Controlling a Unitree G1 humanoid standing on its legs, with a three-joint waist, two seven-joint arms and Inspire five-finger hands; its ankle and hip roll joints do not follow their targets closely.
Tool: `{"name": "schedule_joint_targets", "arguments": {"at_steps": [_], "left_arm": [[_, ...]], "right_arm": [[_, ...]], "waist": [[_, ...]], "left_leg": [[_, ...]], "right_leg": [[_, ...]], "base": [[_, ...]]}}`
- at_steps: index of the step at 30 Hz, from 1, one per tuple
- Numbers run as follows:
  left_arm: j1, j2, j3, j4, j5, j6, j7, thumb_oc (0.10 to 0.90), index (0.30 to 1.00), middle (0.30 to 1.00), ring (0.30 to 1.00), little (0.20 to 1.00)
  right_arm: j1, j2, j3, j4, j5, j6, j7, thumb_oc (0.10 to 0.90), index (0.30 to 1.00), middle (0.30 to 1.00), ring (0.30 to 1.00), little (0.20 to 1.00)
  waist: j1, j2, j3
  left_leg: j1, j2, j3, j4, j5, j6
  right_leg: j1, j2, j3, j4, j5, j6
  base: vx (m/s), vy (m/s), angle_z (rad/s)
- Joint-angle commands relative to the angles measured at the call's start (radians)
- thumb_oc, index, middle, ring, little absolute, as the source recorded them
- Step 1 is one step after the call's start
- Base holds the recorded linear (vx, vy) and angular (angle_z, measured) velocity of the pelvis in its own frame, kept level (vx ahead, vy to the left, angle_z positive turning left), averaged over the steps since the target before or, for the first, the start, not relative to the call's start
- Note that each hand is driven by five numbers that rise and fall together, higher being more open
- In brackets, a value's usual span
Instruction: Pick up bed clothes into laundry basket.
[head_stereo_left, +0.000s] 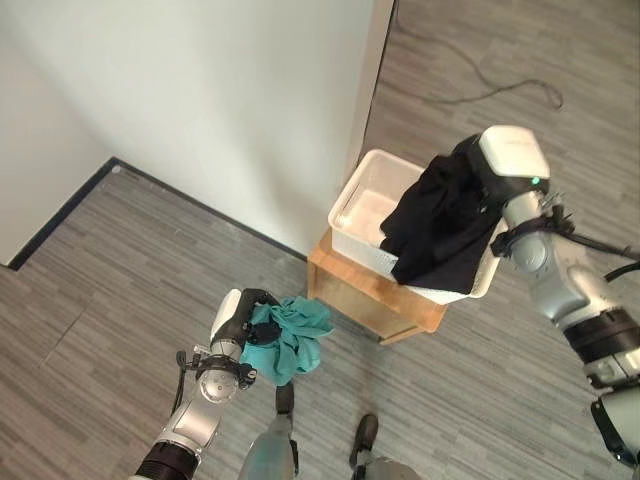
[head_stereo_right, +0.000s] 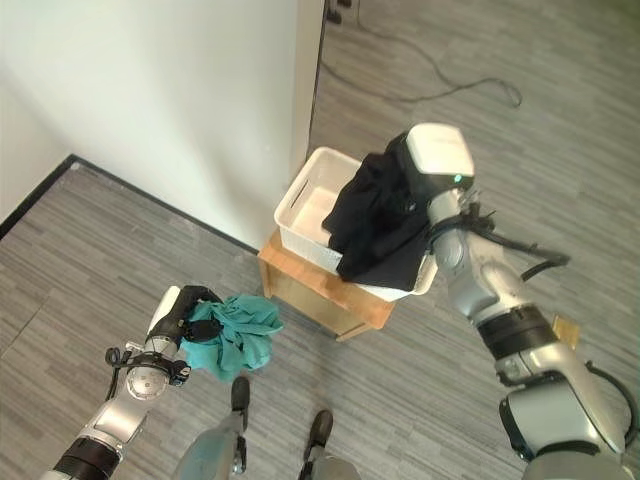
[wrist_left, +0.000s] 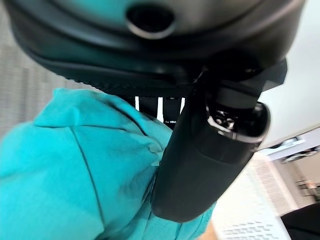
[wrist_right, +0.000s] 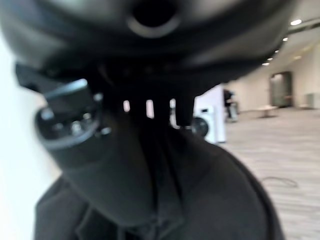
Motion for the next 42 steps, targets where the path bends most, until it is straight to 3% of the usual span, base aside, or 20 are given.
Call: {"name": "schedule_joint_targets", "arguments": {"at_steps": [1, 6, 7, 12, 18, 24, 29, 33, 36, 37, 39, 42], "left_arm": [[-0.099, -0.023, -0.035, -0.033, -0.021, -0.096, 0.039, 0.400, 0.300, 0.300, 0.300, 0.300], [-0.087, -0.027, -0.034, -0.033, -0.023, -0.099, 0.039, 0.400, 0.300, 0.300, 0.300, 0.300], [-0.090, -0.031, -0.036, -0.027, -0.027, -0.100, 0.038, 0.400, 0.300, 0.300, 0.300, 0.300], [-0.091, -0.028, -0.046, -0.021, -0.022, -0.100, 0.033, 0.400, 0.300, 0.300, 0.300, 0.300], [-0.078, -0.018, -0.047, -0.017, -0.004, -0.100, 0.039, 0.400, 0.300, 0.300, 0.300, 0.300], [-0.069, -0.019, -0.047, -0.009, -0.001, -0.100, 0.045, 0.400, 0.300, 0.300, 0.300, 0.300], [-0.066, -0.023, -0.018, 0.000, 0.003, -0.090, 0.061, 0.400, 0.300, 0.300, 0.300, 0.300], [-0.043, -0.013, 0.063, -0.014, 0.057, -0.071, 0.104, 0.400, 0.300, 0.300, 0.300, 0.300], [0.013, 0.027, 0.161, -0.123, 0.133, -0.066, 0.162, 0.400, 0.300, 0.300, 0.300, 0.300], [0.046, 0.061, 0.247, -0.224, 0.204, -0.077, 0.201, 0.400, 0.300, 0.300, 0.300, 0.300], [0.061, 0.086, 0.276, -0.274, 0.238, -0.075, 0.216, 0.400, 0.300, 0.300, 0.300, 0.300], [0.046, 0.145, 0.353, -0.370, 0.312, -0.068, 0.241, 0.400, 0.300, 0.300, 0.300, 0.300]], "right_arm": [[-0.142, -0.060, -0.049, -0.094, -0.060, -0.010, -0.104, 0.400, 0.300, 0.300, 0.300, 0.300], [-0.103, -0.014, -0.051, -0.071, -0.061, -0.014, -0.096, 0.400, 0.300, 0.300, 0.300, 0.300], [-0.083, 0.003, -0.043, -0.055, -0.066, -0.015, -0.090, 0.800, 0.900, 0.900, 0.900, 0.900], [-0.076, 0.011, -0.008, 0.026, -0.143, 0.016, -0.077, 0.800, 0.900, 0.900, 0.900, 0.900], [-0.139, -0.021, -0.012, 0.078, -0.238, 0.068, -0.139, 0.800, 0.900, 0.900, 0.900, 0.900], [-0.175, -0.048, -0.050, 0.052, -0.229, 0.089, -0.177, 0.800, 0.900, 0.900, 0.900, 0.900], [-0.129, -0.040, -0.156, -0.099, -0.161, 0.064, -0.229, 0.800, 0.900, 0.900, 0.900, 0.900], [0.043, -0.002, -0.327, -0.296, -0.100, 0.012, -0.278, 0.800, 0.900, 0.900, 0.900, 0.900], [0.375, 0.113, -0.529, -0.443, -0.049, -0.047, -0.285, 0.800, 0.900, 0.900, 0.900, 0.900], [0.561, 0.177, -0.577, -0.418, -0.032, -0.069, -0.262, 0.800, 0.900, 0.900, 0.900, 0.900], [0.635, 0.209, -0.575, -0.376, 0.013, -0.083, -0.242, 0.800, 0.900, 0.900, 0.900, 0.900], [0.749, 0.285, -0.503, -0.035, 0.124, -0.064, -0.183, 0.800, 0.900, 0.900, 0.900, 0.900]], "waist": [[0.015, -0.001, -0.074], [0.029, 0.002, -0.063], [0.036, 0.003, -0.057], [0.052, 0.006, -0.045], [0.057, 0.027, -0.048], [0.041, 0.037, -0.060], [0.015, 0.044, -0.082], [-0.016, 0.049, -0.100], [-0.033, 0.044, -0.119], [-0.044, 0.043, -0.128], [-0.046, 0.040, -0.135], [-0.048, 0.042, -0.155]], "left_leg": [[0.032, 0.068, 0.045, 0.000, -0.088, -0.087], [0.016, 0.060, 0.039, 0.000, -0.087, -0.084], [0.007, 0.060, 0.037, 0.000, -0.084, -0.085], [-0.008, 0.062, 0.026, 0.000, -0.079, -0.088], [-0.005, 0.058, 0.031, 0.000, -0.082, -0.088], [0.008, 0.056, 0.045, 0.000, -0.091, -0.084], [0.029, 0.052, 0.055, 0.000, -0.103, -0.079], [0.051, 0.050, 0.062, 0.000, -0.117, -0.073], [0.072, 0.052, 0.060, 0.000, -0.125, -0.071], [0.093, 0.053, 0.065, 0.000, -0.141, -0.072], [0.097, 0.053, 0.065, 0.000, -0.142, -0.070], [0.114, 0.054, 0.063, 0.000, -0.140, -0.064]], "right_leg": [[0.000, -0.093, -0.061, 0.004, -0.048, 0.104], [-0.010, -0.101, -0.067, 0.004, -0.042, 0.107], [-0.015, -0.102, -0.070, 0.004, -0.041, 0.107], [-0.023, -0.104, -0.080, 0.004, -0.040, 0.106], [-0.026, -0.111, -0.075, 0.004, -0.040, 0.109], [-0.023, -0.115, -0.066, 0.004, -0.041, 0.113], [-0.012, -0.117, -0.053, 0.004, -0.047, 0.115], [0.005, -0.116, -0.045, 0.004, -0.053, 0.117], [0.028, -0.117, -0.050, 0.004, -0.059, 0.118], [0.046, -0.116, -0.050, 0.004, -0.069, 0.122], [0.050, -0.117, -0.049, 0.004, -0.068, 0.123], [0.065, -0.116, -0.053, 0.004, -0.064, 0.122]], "base": [[0.00, 0.000, 0.00], [0.00, 0.000, 0.00], [0.00, 0.000, 0.00], [-0.01, -0.020, 0.05], [0.01, 0.010, 0.05], [0.03, 0.017, 0.00], [0.04, 0.011, -0.09], [0.06, -0.008, -0.05], [0.08, -0.044, 0.05], [0.06, -0.040, -0.03], [0.04, -0.030, -0.09], [-0.01, -0.038, -0.17]]}}
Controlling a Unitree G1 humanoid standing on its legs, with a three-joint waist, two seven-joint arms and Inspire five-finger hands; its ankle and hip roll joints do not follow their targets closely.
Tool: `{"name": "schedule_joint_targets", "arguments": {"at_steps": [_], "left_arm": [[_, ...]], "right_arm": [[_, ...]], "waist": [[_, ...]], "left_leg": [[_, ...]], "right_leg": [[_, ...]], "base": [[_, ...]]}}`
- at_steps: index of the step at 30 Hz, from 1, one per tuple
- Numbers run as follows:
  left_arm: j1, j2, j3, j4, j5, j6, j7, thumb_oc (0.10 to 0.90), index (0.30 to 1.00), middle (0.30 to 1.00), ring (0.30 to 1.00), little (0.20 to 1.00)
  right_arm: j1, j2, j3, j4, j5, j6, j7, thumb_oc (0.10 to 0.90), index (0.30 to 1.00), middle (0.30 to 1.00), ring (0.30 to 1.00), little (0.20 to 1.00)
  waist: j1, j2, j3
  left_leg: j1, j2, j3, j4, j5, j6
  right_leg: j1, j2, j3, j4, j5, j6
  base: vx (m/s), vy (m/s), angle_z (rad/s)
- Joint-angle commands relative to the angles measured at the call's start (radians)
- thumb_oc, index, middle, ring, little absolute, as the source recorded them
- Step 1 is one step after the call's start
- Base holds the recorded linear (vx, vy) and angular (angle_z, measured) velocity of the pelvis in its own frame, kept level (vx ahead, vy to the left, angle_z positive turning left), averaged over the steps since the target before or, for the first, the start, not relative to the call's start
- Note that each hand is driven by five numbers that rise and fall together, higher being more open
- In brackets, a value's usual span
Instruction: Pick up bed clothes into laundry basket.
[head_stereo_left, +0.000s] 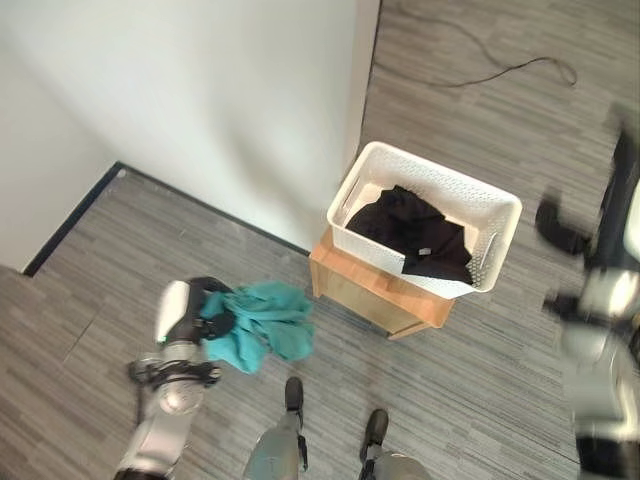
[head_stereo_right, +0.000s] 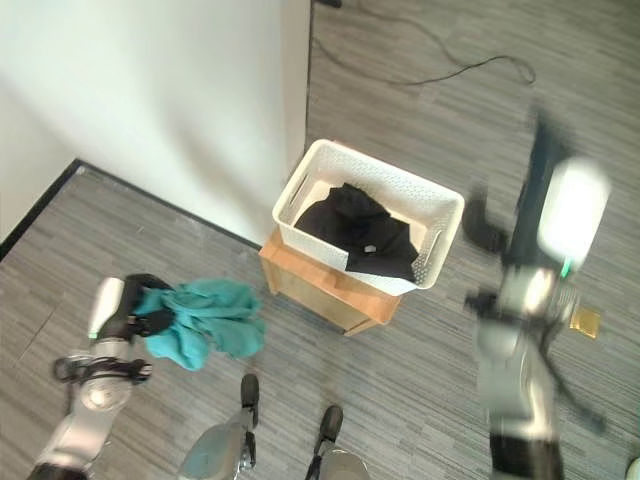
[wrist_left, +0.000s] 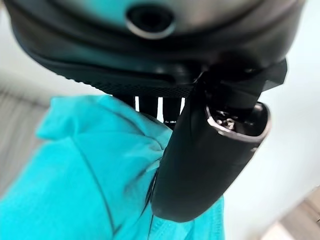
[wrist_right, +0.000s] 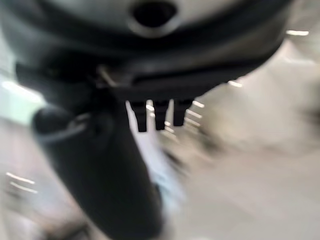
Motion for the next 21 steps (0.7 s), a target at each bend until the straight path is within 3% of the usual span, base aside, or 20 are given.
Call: {"name": "schedule_joint_targets", "arguments": {"at_steps": [1, 2, 7, 9, 10, 13, 18, 21], "left_arm": [[-0.133, 0.062, 0.050, -0.087, 0.110, -0.093, 0.118, 0.400, 0.300, 0.300, 0.300, 0.300], [-0.182, 0.101, 0.074, -0.146, 0.119, -0.105, 0.119, 0.400, 0.300, 0.300, 0.300, 0.300], [-0.220, 0.137, 0.095, -0.247, 0.101, -0.128, 0.072, 0.400, 0.300, 0.300, 0.300, 0.300], [-0.253, 0.138, 0.082, -0.304, 0.022, -0.170, 0.025, 0.400, 0.300, 0.300, 0.300, 0.300], [-0.290, 0.134, 0.052, -0.330, -0.082, -0.198, -0.031, 0.400, 0.300, 0.300, 0.300, 0.300], [-0.363, 0.136, 0.002, -0.360, -0.191, -0.225, -0.098, 0.400, 0.300, 0.300, 0.300, 0.300], [-0.526, 0.134, -0.101, -0.347, -0.256, -0.239, -0.120, 0.400, 0.300, 0.300, 0.300, 0.300], [-0.726, 0.087, -0.217, -0.266, -0.244, -0.219, -0.092, 0.400, 0.300, 0.300, 0.300, 0.300]], "right_arm": [[-0.034, -0.012, 0.057, 0.157, 0.154, 0.007, 0.039, 0.800, 0.900, 0.900, 0.900, 0.900], [-0.007, 0.036, 0.106, 0.329, 0.189, 0.008, 0.075, 0.800, 0.900, 0.900, 0.900, 0.900], [0.016, 0.054, 0.161, 0.428, 0.162, 0.012, 0.132, 0.800, 0.900, 0.900, 0.900, 0.900], [0.030, 0.068, 0.189, 0.468, 0.157, 0.012, 0.162, 0.800, 0.900, 0.900, 0.900, 0.900], [0.042, 0.079, 0.210, 0.505, 0.159, 0.011, 0.191, 0.800, 0.900, 0.900, 0.900, 0.900], [0.053, 0.097, 0.243, 0.578, 0.160, 0.016, 0.224, 0.800, 0.900, 0.900, 0.900, 0.900], [0.044, 0.127, 0.312, 0.705, 0.136, 0.016, 0.260, 0.800, 0.900, 0.900, 0.900, 0.900], [0.036, 0.145, 0.378, 0.783, 0.126, 0.018, 0.280, 0.800, 0.900, 0.900, 0.900, 0.900]], "waist": [[-0.007, 0.008, -0.139], [-0.004, 0.011, -0.155], [-0.002, 0.014, -0.176], [-0.002, 0.018, -0.185], [-0.004, 0.023, -0.193], [-0.010, 0.031, -0.204], [-0.022, 0.031, -0.210], [-0.053, 0.031, -0.220]], "left_leg": [[0.048, 0.055, 0.034, 0.001, -0.119, -0.058], [0.062, 0.056, 0.030, 0.001, -0.123, -0.059], [0.074, 0.054, 0.030, 0.001, -0.116, -0.061], [0.081, 0.052, 0.032, 0.001, -0.115, -0.062], [0.090, 0.050, 0.036, 0.001, -0.116, -0.063], [0.102, 0.050, 0.042, 0.001, -0.118, -0.063], [0.119, 0.053, 0.048, 0.001, -0.123, -0.067], [0.131, 0.058, 0.054, 0.001, -0.125, -0.069]], "right_leg": [[0.011, -0.110, -0.067, 0.004, -0.053, 0.120], [0.029, -0.109, -0.070, 0.004, -0.061, 0.121], [0.043, -0.113, -0.078, 0.004, -0.058, 0.121], [0.049, -0.114, -0.083, 0.004, -0.057, 0.124], [0.054, -0.117, -0.083, 0.004, -0.056, 0.125], [0.061, -0.118, -0.083, 0.004, -0.055, 0.127], [0.074, -0.113, -0.076, 0.004, -0.060, 0.128], [0.079, -0.109, -0.069, 0.004, -0.064, 0.126]], "base": [[0.00, -0.062, -0.07], [0.00, -0.049, -0.01], [0.01, -0.017, -0.02], [0.00, 0.000, 0.00], [0.00, 0.000, 0.00], [0.00, 0.000, 0.00], [0.00, 0.000, 0.00], [0.01, -0.016, -0.02]]}}
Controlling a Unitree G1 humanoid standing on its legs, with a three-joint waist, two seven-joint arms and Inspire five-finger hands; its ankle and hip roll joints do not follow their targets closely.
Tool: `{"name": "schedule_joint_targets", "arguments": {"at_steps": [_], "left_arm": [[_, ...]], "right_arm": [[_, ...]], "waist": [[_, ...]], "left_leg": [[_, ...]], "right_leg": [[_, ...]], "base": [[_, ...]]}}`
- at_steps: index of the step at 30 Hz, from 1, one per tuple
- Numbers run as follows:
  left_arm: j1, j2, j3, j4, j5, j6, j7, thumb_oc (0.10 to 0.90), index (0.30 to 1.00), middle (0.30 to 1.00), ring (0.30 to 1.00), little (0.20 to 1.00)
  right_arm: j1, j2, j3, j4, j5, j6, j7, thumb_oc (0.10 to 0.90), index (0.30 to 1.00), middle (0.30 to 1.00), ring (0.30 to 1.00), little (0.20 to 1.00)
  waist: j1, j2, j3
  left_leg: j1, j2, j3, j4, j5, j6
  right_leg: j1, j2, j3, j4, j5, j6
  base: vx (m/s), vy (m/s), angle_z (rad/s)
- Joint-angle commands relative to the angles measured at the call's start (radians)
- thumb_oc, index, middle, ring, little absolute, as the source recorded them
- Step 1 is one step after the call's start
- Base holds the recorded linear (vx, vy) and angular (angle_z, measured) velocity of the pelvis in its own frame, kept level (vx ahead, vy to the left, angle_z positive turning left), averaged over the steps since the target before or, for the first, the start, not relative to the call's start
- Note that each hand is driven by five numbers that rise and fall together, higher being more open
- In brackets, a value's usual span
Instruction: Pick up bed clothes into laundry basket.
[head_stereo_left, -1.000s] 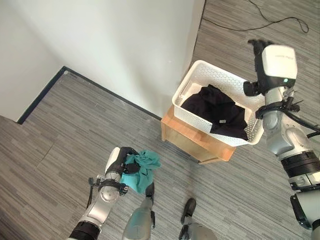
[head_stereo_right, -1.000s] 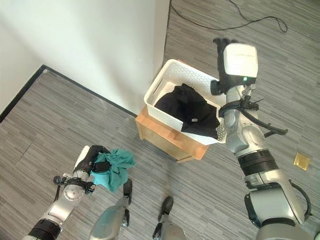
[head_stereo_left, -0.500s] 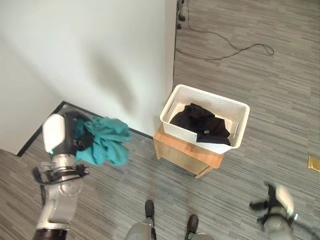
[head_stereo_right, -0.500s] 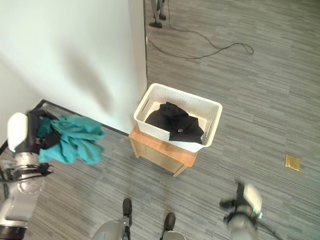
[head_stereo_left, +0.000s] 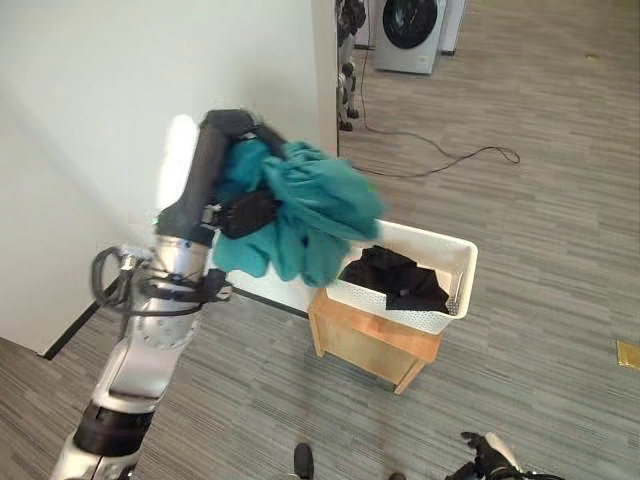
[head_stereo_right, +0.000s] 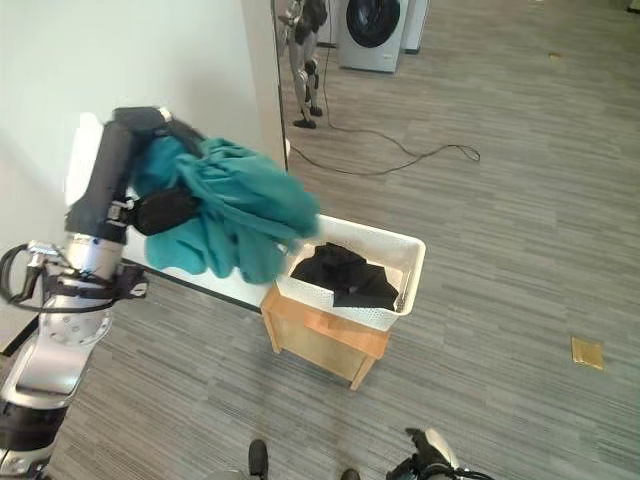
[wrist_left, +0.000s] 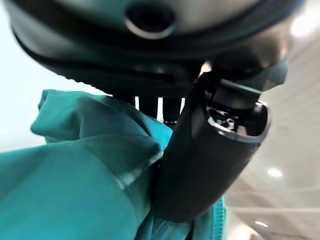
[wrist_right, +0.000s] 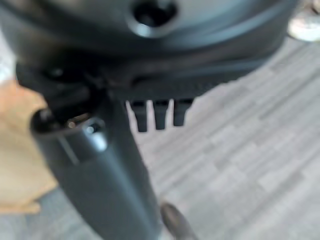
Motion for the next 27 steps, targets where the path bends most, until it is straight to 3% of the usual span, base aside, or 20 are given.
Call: {"name": "schedule_joint_targets", "arguments": {"at_steps": [1, 3, 6, 15, 25, 27], "left_arm": [[-0.323, -0.036, -0.037, 0.100, -0.005, -0.060, 0.080, 0.400, 0.300, 0.300, 0.300, 0.300], [-0.328, -0.037, -0.041, 0.104, -0.005, -0.062, 0.082, 0.400, 0.300, 0.300, 0.300, 0.300], [-0.554, -0.137, -0.207, 0.418, 0.005, -0.017, 0.128, 0.400, 0.300, 0.300, 0.300, 0.300], [-0.618, -0.179, -0.280, 0.616, -0.007, -0.007, 0.173, 0.400, 0.300, 0.300, 0.300, 0.300], [-0.842, -0.165, -0.401, 0.918, 0.077, 0.045, 0.233, 0.400, 0.300, 0.300, 0.300, 0.300], [-0.843, -0.166, -0.402, 0.919, 0.077, 0.045, 0.233, 0.400, 0.300, 0.300, 0.300, 0.300]], "right_arm": [[-0.017, -0.024, 0.048, 0.019, -0.029, -0.010, -0.006, 0.800, 0.900, 0.900, 0.900, 0.900], [-0.018, -0.022, 0.046, 0.019, -0.029, -0.010, -0.006, 0.800, 0.900, 0.900, 0.900, 0.900], [-0.115, -0.030, 0.105, 0.119, 0.006, -0.001, -0.026, 0.800, 0.900, 0.900, 0.900, 0.900], [-0.146, -0.005, 0.124, 0.167, 0.041, -0.001, -0.055, 0.800, 0.900, 0.900, 0.900, 0.900], [-0.175, 0.003, 0.145, 0.172, 0.062, -0.002, -0.090, 0.800, 0.900, 0.900, 0.900, 0.900], [-0.175, 0.004, 0.145, 0.172, 0.062, -0.002, -0.090, 0.800, 0.900, 0.900, 0.900, 0.900]], "waist": [[-0.019, -0.031, -0.048], [-0.017, -0.031, -0.046], [-0.053, -0.023, -0.040], [-0.087, -0.015, -0.017], [-0.127, -0.012, 0.007], [-0.127, -0.013, 0.007]], "left_leg": [[0.060, 0.066, 0.049, 0.001, -0.118, -0.070], [0.061, 0.066, 0.049, 0.001, -0.118, -0.070], [0.062, 0.069, 0.065, 0.001, -0.115, -0.071], [0.049, 0.069, 0.095, 0.001, -0.115, -0.072], [-0.031, 0.057, 0.112, 0.001, -0.103, -0.072], [-0.031, 0.057, 0.112, 0.001, -0.103, -0.072]], "right_leg": [[0.013, -0.099, -0.071, 0.010, -0.060, 0.118], [0.014, -0.099, -0.070, 0.010, -0.060, 0.118], [-0.001, -0.098, -0.061, 0.010, -0.052, 0.122], [-0.042, -0.101, -0.033, 0.010, -0.035, 0.130], [-0.130, -0.119, -0.027, 0.010, -0.004, 0.147], [-0.130, -0.119, -0.027, 0.010, -0.004, 0.147]], "base": [[0.00, 0.000, 0.00], [0.00, -0.005, -0.06], [0.02, -0.016, -0.07], [0.01, 0.013, -0.21], [-0.01, 0.022, -0.03], [0.02, 0.025, -0.04]]}}
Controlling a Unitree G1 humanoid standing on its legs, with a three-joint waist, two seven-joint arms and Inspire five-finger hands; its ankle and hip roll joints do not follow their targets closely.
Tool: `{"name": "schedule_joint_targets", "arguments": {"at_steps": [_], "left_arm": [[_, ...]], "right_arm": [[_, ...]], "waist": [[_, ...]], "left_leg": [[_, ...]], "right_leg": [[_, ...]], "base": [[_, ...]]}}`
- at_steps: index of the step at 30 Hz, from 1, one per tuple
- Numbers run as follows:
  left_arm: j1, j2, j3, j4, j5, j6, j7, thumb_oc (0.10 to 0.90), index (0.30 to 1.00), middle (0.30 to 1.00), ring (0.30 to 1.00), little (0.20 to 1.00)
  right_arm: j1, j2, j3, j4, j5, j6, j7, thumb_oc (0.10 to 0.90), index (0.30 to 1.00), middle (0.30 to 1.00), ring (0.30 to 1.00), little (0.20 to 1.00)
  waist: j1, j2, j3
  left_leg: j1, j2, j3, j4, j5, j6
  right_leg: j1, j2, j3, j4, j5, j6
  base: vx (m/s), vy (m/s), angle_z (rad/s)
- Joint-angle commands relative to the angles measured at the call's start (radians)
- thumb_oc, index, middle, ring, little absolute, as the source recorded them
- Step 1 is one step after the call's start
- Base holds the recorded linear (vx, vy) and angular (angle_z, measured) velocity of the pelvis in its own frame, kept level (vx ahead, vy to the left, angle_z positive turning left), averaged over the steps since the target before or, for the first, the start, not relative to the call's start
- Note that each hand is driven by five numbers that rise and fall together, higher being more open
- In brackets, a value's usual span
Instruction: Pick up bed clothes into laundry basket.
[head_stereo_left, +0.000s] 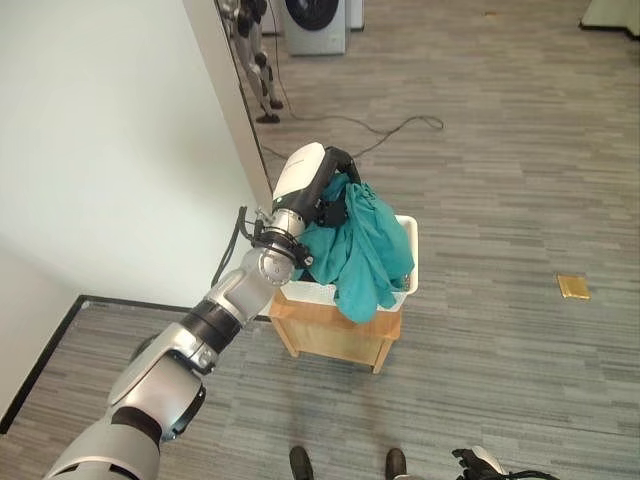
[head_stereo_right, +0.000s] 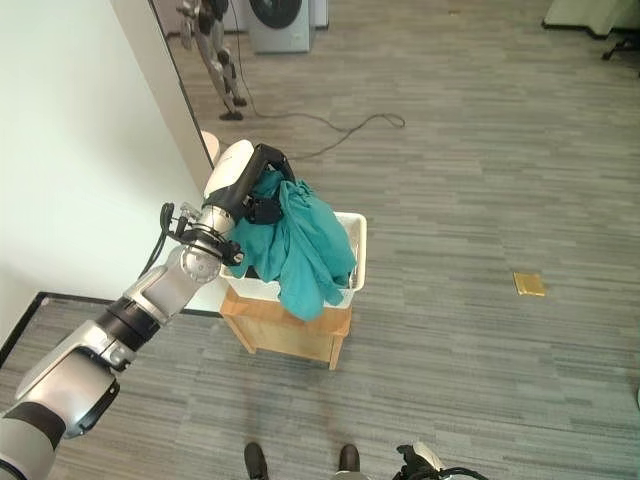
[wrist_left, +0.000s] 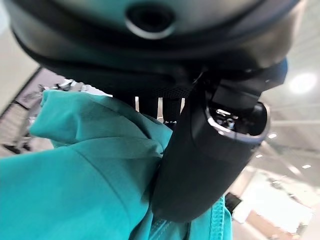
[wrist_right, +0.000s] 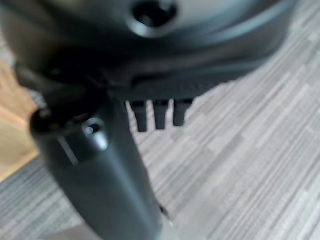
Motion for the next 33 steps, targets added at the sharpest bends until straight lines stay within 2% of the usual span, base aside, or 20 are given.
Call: {"name": "schedule_joint_targets", "arguments": {"at_steps": [1, 2, 4, 8, 17, 18, 20, 22, 28, 30, 33], "left_arm": [[-0.366, 0.063, 0.031, 0.118, 0.053, -0.035, 0.133, 0.400, 0.300, 0.300, 0.300, 0.300], [-0.370, 0.063, 0.029, 0.121, 0.052, -0.037, 0.133, 0.400, 0.300, 0.300, 0.300, 0.300], [-0.438, 0.120, 0.007, 0.208, 0.059, -0.025, 0.156, 0.400, 0.300, 0.300, 0.300, 0.300], [-0.496, 0.166, -0.006, 0.251, 0.052, -0.020, 0.181, 0.400, 0.300, 0.300, 0.300, 0.300], [-0.495, 0.168, -0.007, 0.265, 0.065, -0.011, 0.182, 0.400, 0.300, 0.300, 0.300, 0.300], [-0.473, 0.142, 0.002, 0.282, 0.077, -0.010, 0.173, 0.400, 0.300, 0.300, 0.300, 0.300], [-0.408, 0.067, 0.040, 0.276, 0.085, 0.009, 0.188, 0.400, 0.300, 0.300, 0.300, 0.300], [-0.383, 0.035, 0.050, 0.288, 0.082, 0.009, 0.178, 0.400, 0.300, 0.300, 0.300, 0.300], [-0.313, -0.038, 0.070, 0.279, 0.085, 0.008, 0.173, 0.400, 0.300, 0.300, 0.300, 0.300], [-0.289, -0.081, 0.062, 0.262, 0.098, 0.009, 0.186, 0.400, 0.300, 0.300, 0.300, 0.300], [-0.295, -0.085, 0.056, 0.254, 0.110, 0.011, 0.197, 0.400, 0.300, 0.300, 0.300, 0.300]], "right_arm": [[-0.023, -0.030, 0.026, 0.012, 0.018, -0.019, -0.051, 0.800, 0.900, 0.900, 0.900, 0.900], [-0.025, -0.029, 0.026, 0.013, 0.018, -0.019, -0.051, 0.800, 0.900, 0.900, 0.900, 0.900], [-0.044, -0.036, 0.036, 0.004, 0.019, -0.024, -0.053, 0.800, 0.900, 0.900, 0.900, 0.900], [-0.058, -0.040, 0.047, 0.004, 0.022, -0.032, -0.054, 0.800, 0.900, 0.900, 0.900, 0.900], [-0.069, -0.049, 0.049, 0.005, 0.030, -0.035, -0.058, 0.800, 0.900, 0.900, 0.900, 0.900], [-0.087, -0.061, 0.053, -0.014, 0.039, -0.060, -0.051, 0.800, 0.900, 0.900, 0.900, 0.900], [-0.087, -0.056, 0.056, -0.044, 0.015, -0.048, -0.081, 0.800, 0.900, 0.900, 0.900, 0.900], [-0.080, -0.060, 0.050, -0.060, 0.014, -0.049, -0.090, 0.800, 0.900, 0.900, 0.900, 0.900], [-0.091, -0.069, 0.046, -0.094, 0.019, -0.047, -0.108, 0.800, 0.900, 0.900, 0.900, 0.900], [-0.113, -0.073, 0.048, -0.117, 0.029, -0.050, -0.125, 0.800, 0.900, 0.900, 0.900, 0.900], [-0.119, -0.071, 0.052, -0.122, 0.032, -0.053, -0.130, 0.800, 0.900, 0.900, 0.900, 0.900]], "waist": [[0.008, -0.031, 0.005], [0.009, -0.032, 0.005], [0.000, -0.035, 0.011], [-0.003, -0.037, 0.014], [-0.004, -0.043, 0.031], [0.003, -0.050, 0.041], [0.004, -0.065, 0.069], [0.003, -0.072, 0.086], [0.004, -0.077, 0.133], [0.002, -0.072, 0.170], [-0.001, -0.068, 0.186]], "left_leg": [[0.043, 0.043, 0.037, 0.001, -0.100, -0.071], [0.039, 0.043, 0.037, 0.001, -0.096, -0.070], [0.026, 0.038, 0.053, 0.001, -0.097, -0.068], [0.024, 0.033, 0.068, 0.001, -0.106, -0.065], [0.013, 0.027, 0.070, 0.001, -0.107, -0.061], [0.001, 0.023, 0.063, 0.001, -0.106, -0.059], [-0.036, 0.019, 0.051, 0.001, -0.095, -0.054], [-0.049, 0.018, 0.049, 0.001, -0.091, -0.052], [-0.073, 0.021, 0.043, 0.001, -0.082, -0.054], [-0.097, 0.020, 0.045, 0.001, -0.073, -0.055], [-0.109, 0.021, 0.054, 0.001, -0.069, -0.056]], "right_leg": [[-0.018, -0.115, -0.059, 0.004, -0.023, 0.148], [-0.022, -0.115, -0.058, 0.004, -0.019, 0.147], [-0.043, -0.121, -0.049, 0.004, -0.007, 0.154], [-0.055, -0.125, -0.041, 0.004, 0.000, 0.160], [-0.067, -0.134, -0.045, 0.004, 0.011, 0.164], [-0.073, -0.135, -0.049, 0.004, 0.013, 0.163], [-0.106, -0.140, -0.053, 0.004, 0.024, 0.160], [-0.119, -0.141, -0.051, 0.004, 0.028, 0.157], [-0.141, -0.147, -0.052, 0.004, 0.032, 0.152], [-0.170, -0.154, -0.046, 0.004, 0.042, 0.153], [-0.187, -0.154, -0.035, 0.004, 0.047, 0.155]], "base": [[0.02, 0.042, -0.05], [0.03, 0.068, -0.13], [0.02, 0.059, -0.15], [0.02, 0.046, -0.11], [0.01, 0.028, -0.02], [-0.07, 0.007, 0.00], [-0.09, 0.016, 0.03], [-0.06, 0.002, 0.04], [-0.07, -0.003, 0.00], [-0.07, 0.021, 0.08], [-0.05, 0.028, -0.01]]}}
